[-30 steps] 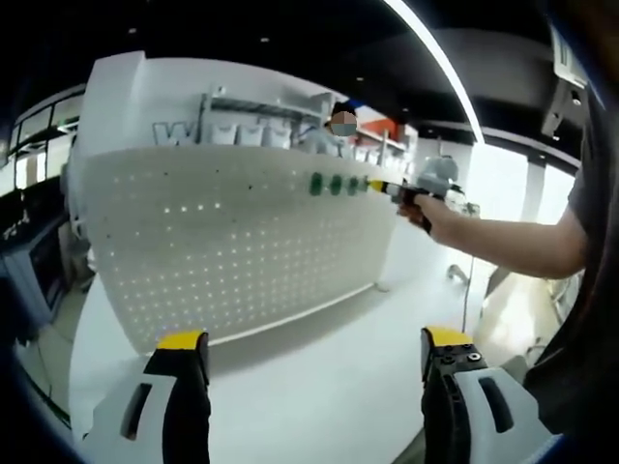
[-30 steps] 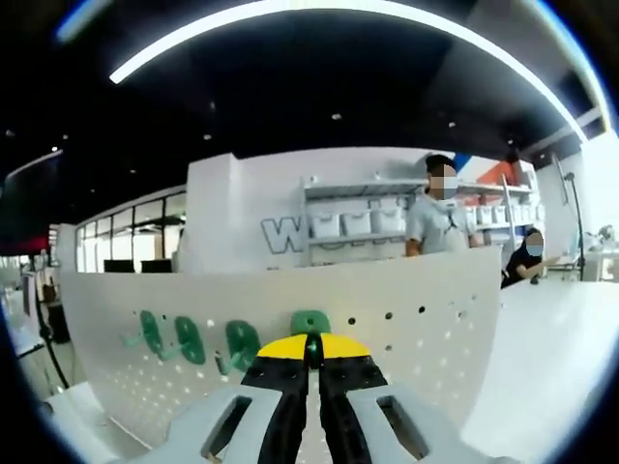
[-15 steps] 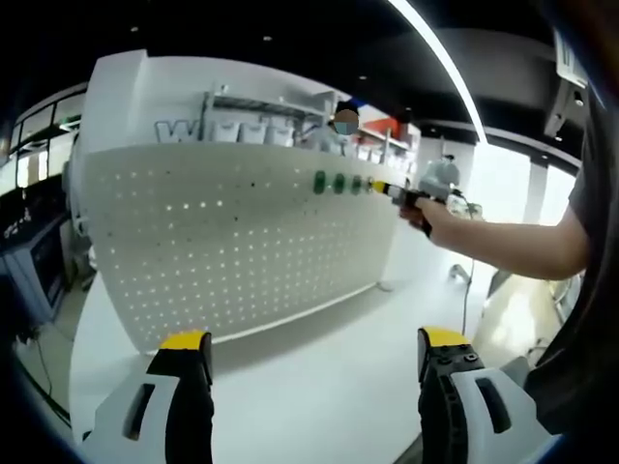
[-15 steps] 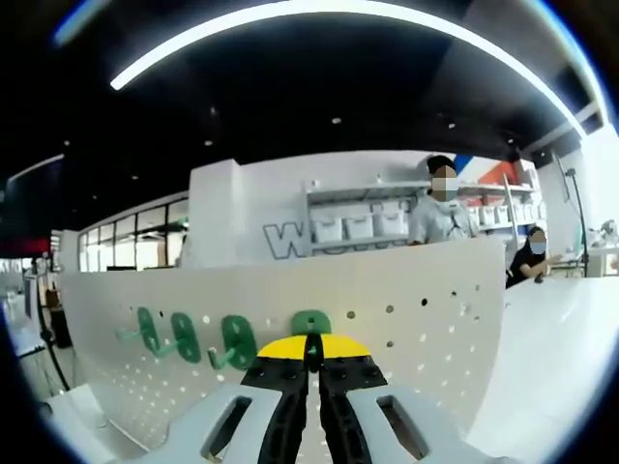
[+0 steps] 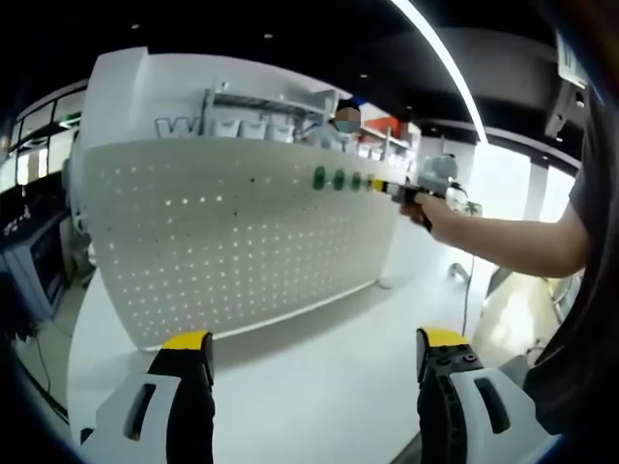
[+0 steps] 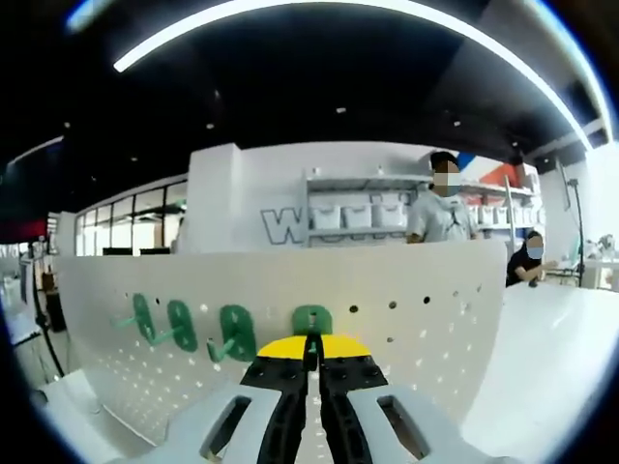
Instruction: Insert the hook assembly into the mounting plate slot until the hook locks in place.
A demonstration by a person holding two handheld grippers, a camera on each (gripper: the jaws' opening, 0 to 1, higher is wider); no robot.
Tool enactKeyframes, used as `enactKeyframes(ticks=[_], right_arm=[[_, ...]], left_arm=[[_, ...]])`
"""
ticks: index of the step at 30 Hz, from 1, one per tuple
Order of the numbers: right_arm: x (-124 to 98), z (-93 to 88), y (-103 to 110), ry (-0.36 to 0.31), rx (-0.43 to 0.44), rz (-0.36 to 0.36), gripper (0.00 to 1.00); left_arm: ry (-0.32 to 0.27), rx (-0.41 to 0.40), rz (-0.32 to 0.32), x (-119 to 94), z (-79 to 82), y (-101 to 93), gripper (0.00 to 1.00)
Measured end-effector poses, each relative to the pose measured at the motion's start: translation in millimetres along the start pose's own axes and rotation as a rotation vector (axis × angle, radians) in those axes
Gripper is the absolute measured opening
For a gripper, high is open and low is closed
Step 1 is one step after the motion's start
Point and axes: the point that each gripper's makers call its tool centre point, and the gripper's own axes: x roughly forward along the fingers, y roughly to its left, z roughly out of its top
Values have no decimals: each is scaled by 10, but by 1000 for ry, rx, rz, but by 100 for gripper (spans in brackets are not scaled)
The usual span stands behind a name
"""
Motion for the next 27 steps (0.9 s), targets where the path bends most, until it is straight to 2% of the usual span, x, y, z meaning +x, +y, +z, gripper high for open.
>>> enactKeyframes(ticks=[4, 11, 18, 20, 21, 23, 27], right_arm=[[-34, -9, -3, 7, -6, -8, 3], [-153, 155, 14, -20, -13, -2, 7], [-437, 154, 49, -10, -16, 8, 10], [-508, 154, 97, -16, -5, 38, 7], [-565, 142, 173, -10, 21, 75, 7], [-653, 91, 232, 22, -4, 93, 10], [-843, 51, 306, 36, -4, 111, 18]], left_arm=[[-3, -12, 8, -28, -9, 30, 89], [-13, -30, 15, -74, -21, 32, 92], [-15, -39, 19, -138, -41, 19, 93], [-22, -42, 15, -161, -33, 11, 94], [-21, -41, 15, -164, -31, 9, 95], [-21, -38, 16, -171, -24, 9, 96], [-30, -33, 13, -183, 10, -17, 96]])
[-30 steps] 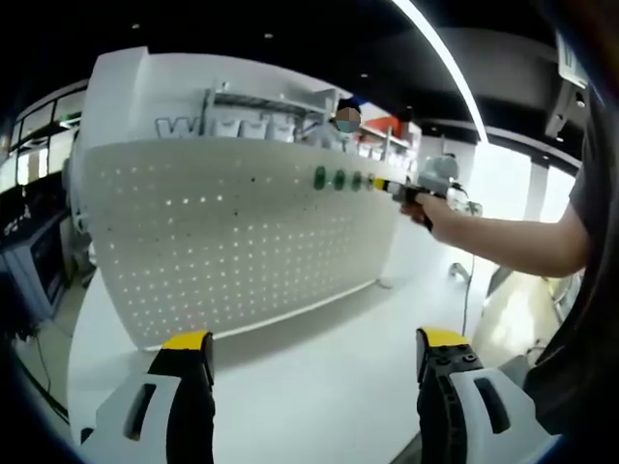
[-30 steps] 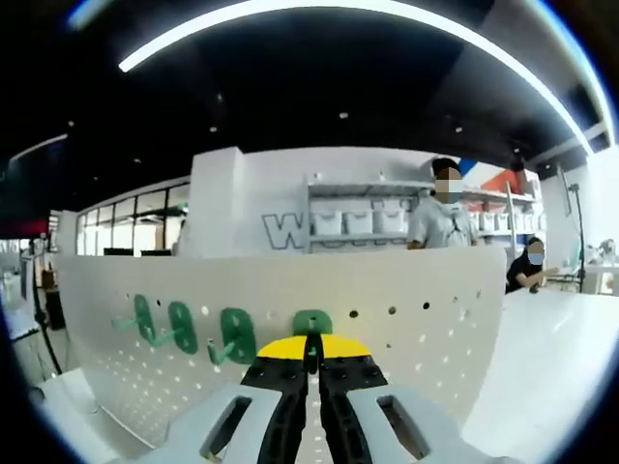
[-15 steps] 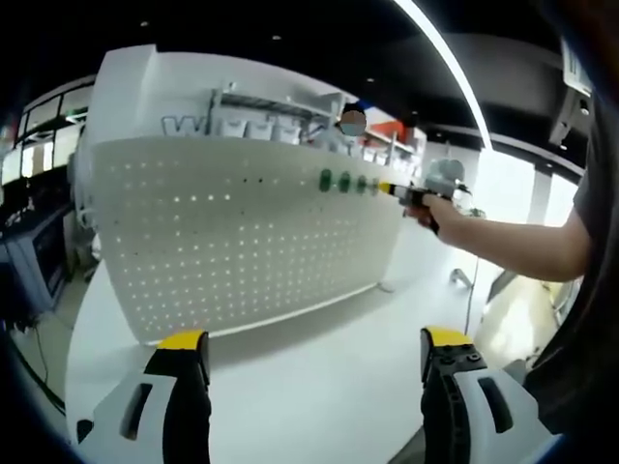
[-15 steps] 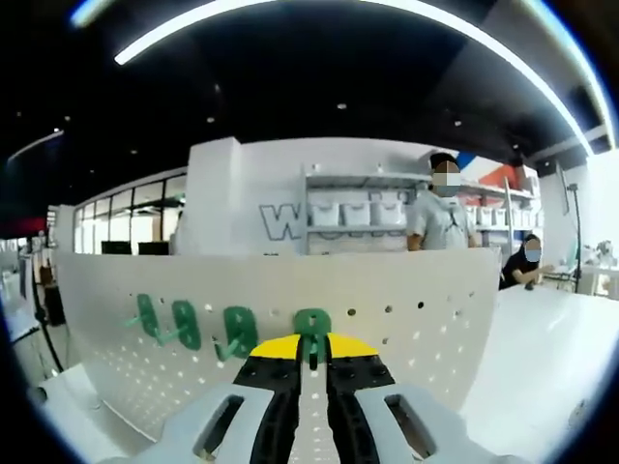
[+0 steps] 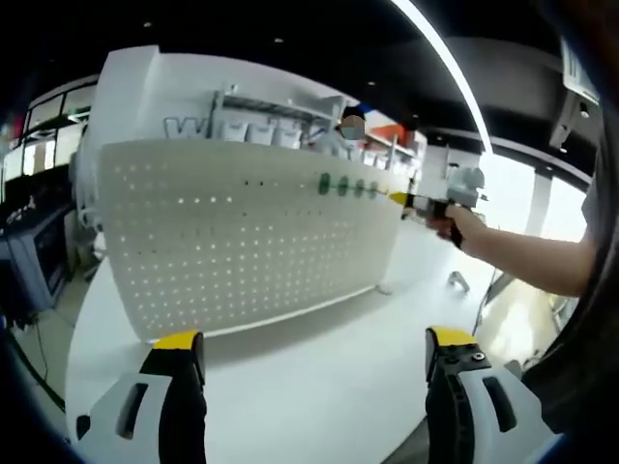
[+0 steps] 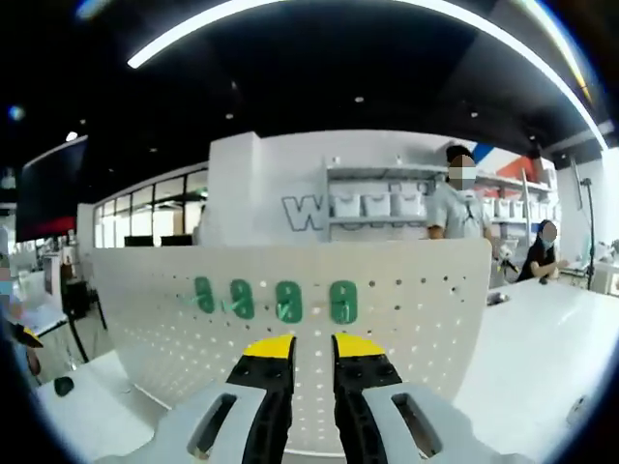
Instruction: Insert the hook assembly into the mounting plate slot until the hook locks in place.
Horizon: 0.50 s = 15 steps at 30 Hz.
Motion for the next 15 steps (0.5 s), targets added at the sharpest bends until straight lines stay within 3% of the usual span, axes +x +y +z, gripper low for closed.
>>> enactKeyframes(ticks=[6, 15], right_arm=[[-309, -157, 108, 14, -65, -8, 36], [-790, -672, 354, 131, -3, 12, 51]], left_arm=[[-5, -10, -15, -8, -2, -60, 98], [7, -36, -19, -68, -91, -88, 100]])
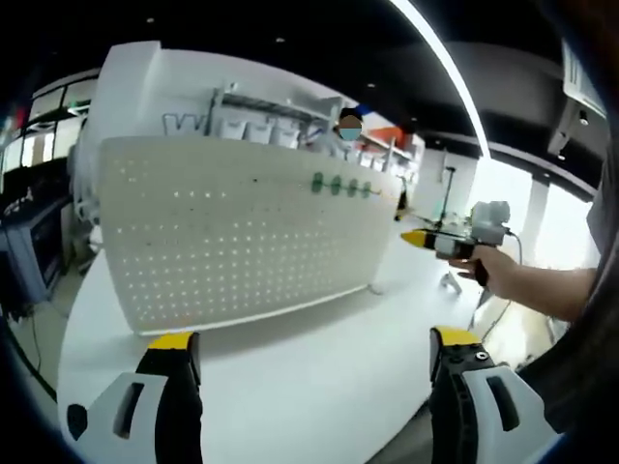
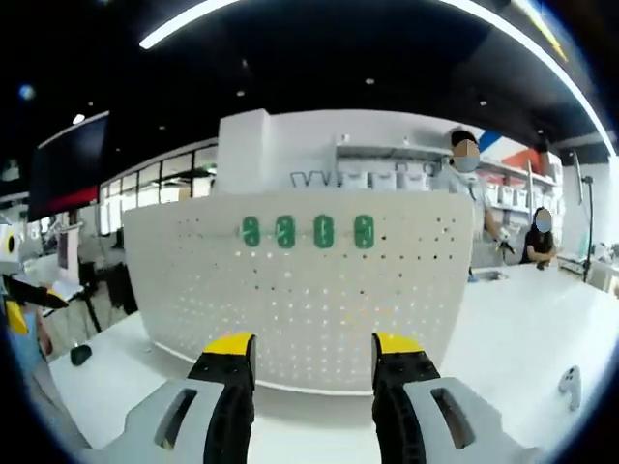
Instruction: Insert the hook assembly into the mounting plate slot until the hook locks in place.
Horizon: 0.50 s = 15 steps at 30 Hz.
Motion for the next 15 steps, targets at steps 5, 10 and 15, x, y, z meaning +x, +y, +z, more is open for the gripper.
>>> enactKeyframes(ticks=[5, 10, 15], right_arm=[[-177, -67, -29, 15, -8, -6, 54], [-319, -118, -114, 32, 6, -25, 60], [-461, -222, -181, 58, 31, -44, 66]], left_arm=[[3, -1, 0, -12, -6, 0, 100], [6, 9, -5, -18, -3, -29, 100], [21, 6, -26, -19, -26, -100, 100]])
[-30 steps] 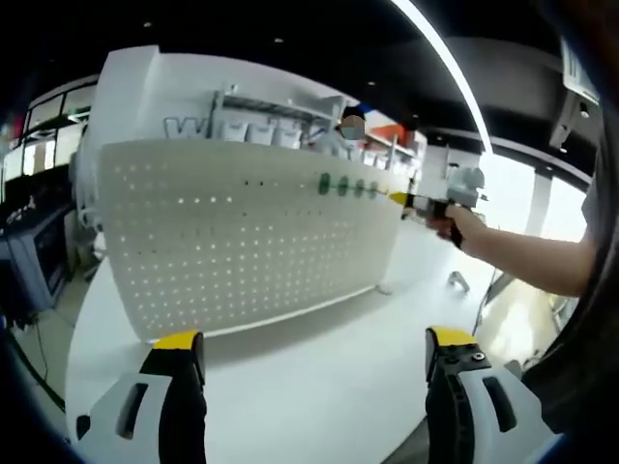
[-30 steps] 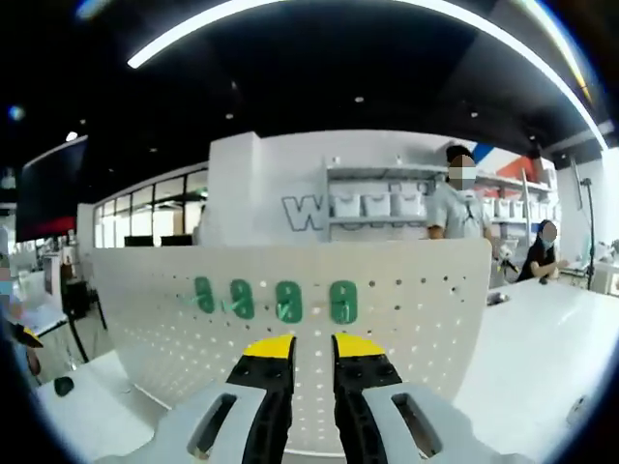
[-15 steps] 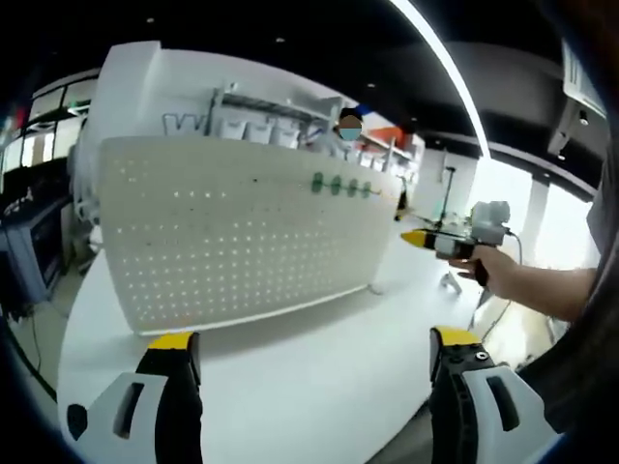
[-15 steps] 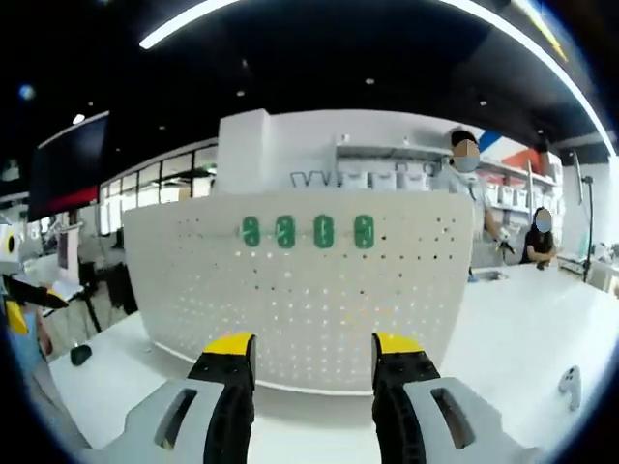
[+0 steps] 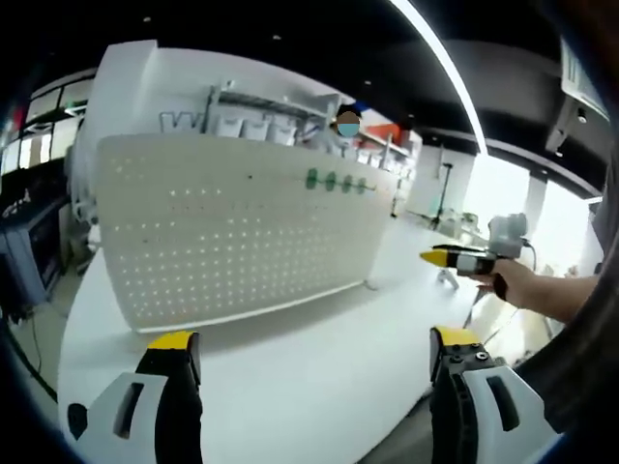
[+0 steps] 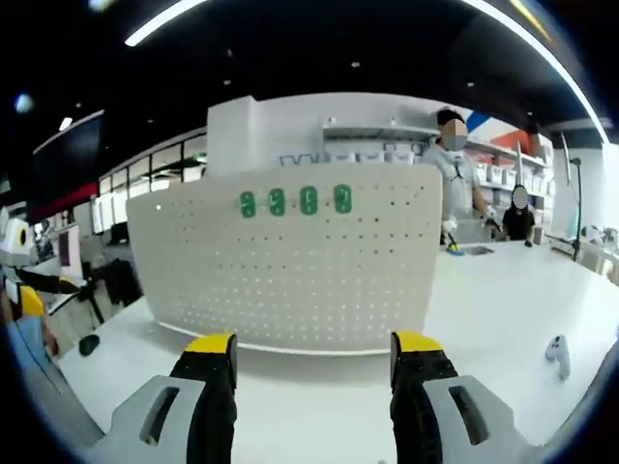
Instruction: Insert the hook assembly into the mounting plate slot until the hook locks in place.
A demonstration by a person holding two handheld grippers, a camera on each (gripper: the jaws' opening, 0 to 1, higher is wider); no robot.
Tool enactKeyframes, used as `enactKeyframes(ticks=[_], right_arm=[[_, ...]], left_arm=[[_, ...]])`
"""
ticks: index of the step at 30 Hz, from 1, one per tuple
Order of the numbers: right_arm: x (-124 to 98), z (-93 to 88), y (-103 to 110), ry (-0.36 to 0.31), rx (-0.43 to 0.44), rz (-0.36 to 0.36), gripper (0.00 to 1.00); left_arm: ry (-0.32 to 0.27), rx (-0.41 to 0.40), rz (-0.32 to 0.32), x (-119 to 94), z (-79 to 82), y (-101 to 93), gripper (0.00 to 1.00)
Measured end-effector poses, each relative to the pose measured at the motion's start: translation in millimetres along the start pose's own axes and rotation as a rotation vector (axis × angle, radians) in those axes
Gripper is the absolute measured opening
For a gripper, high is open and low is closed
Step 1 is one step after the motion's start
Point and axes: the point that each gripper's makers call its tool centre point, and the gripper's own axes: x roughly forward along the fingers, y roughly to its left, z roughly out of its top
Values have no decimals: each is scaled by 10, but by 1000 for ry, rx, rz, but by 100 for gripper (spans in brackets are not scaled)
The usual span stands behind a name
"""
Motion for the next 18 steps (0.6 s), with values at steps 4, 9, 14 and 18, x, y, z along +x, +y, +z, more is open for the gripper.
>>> enactKeyframes(ticks=[4, 9, 14, 18], right_arm=[[-99, -97, -33, 19, 10, -15, 71], [-208, -196, -46, 41, 21, -19, 72], [-271, -251, -28, 51, 15, -19, 74], [-304, -332, 49, 78, 27, 13, 75]], left_arm=[[11, 19, -5, -16, -20, -46, 100], [34, 29, 10, -34, -83, -22, 100], [40, 35, 16, -53, -102, -21, 100], [51, 43, 18, -65, -122, -19, 100]])
